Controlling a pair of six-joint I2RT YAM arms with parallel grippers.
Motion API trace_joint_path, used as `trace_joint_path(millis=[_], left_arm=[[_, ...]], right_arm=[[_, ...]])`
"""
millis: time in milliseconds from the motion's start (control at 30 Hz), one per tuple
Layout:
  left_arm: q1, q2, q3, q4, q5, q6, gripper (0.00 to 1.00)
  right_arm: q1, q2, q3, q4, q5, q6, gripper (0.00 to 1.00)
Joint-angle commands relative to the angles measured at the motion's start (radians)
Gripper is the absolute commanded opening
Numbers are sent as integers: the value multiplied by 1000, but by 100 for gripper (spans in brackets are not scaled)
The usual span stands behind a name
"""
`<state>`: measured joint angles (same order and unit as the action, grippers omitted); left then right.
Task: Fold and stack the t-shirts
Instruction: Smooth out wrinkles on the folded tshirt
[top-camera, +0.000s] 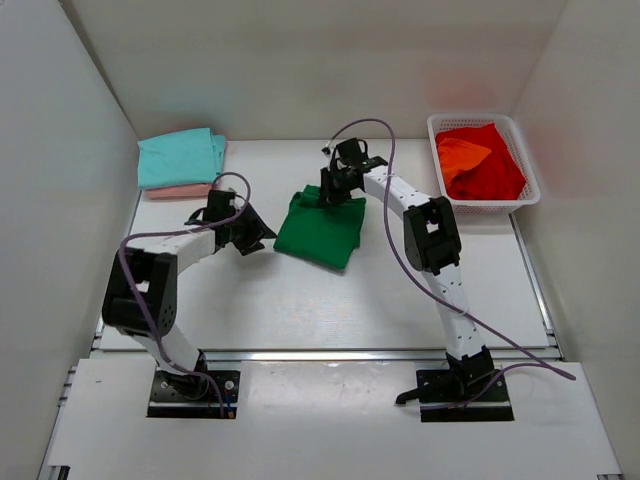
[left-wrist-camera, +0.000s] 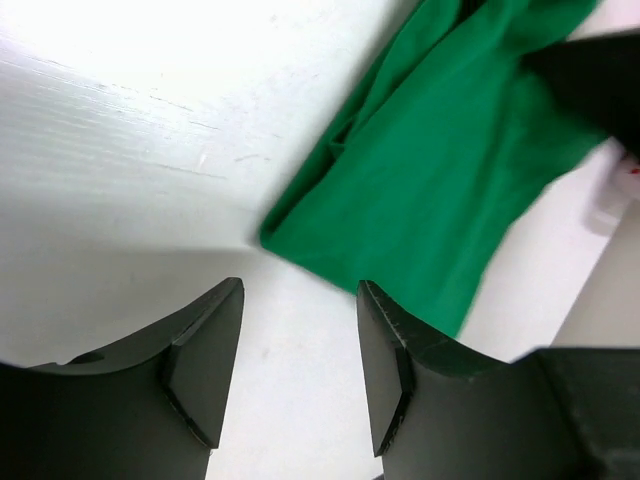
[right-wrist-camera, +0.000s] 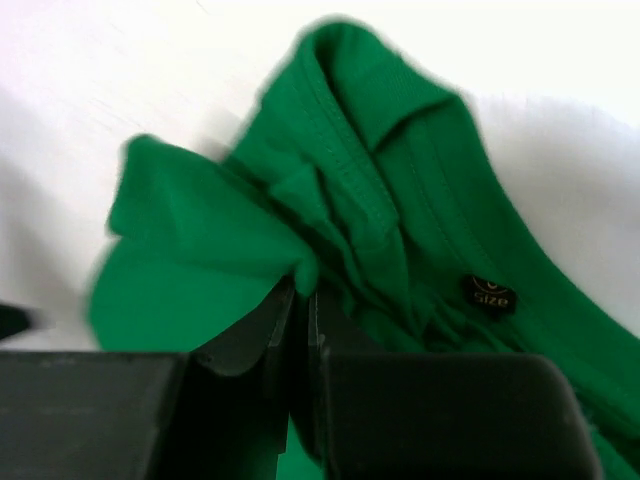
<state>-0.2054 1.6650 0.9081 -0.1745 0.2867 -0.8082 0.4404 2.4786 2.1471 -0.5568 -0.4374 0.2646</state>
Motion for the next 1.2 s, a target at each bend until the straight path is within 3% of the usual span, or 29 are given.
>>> trace_joint_path(millis=[0, 300, 467, 667, 833, 967, 1167], left_arm=[[12, -148, -11, -65, -14, 35, 60], [12, -316, -129, -120, -12, 44, 59], [18, -382, -146, -154, -14, 56, 59], [6, -406, -170, -158, -20, 75, 60], [-19, -367, -186, -97, 0, 89, 61], [-22, -321, -170, -77, 31, 103, 60], [-28, -307, -172, -57, 40, 103, 60]], right_arm=[[49, -82, -70, -160, 160, -129, 0], [122, -141, -147, -242, 256, -182, 0], [155, -179, -165, -278, 201, -176, 0], [195, -354, -407, -201, 172, -147, 0], [149, -450, -487, -134, 89, -111, 0], [86, -504, -555, -60, 34, -29, 10], [35, -506, -578, 27, 74, 64, 32]])
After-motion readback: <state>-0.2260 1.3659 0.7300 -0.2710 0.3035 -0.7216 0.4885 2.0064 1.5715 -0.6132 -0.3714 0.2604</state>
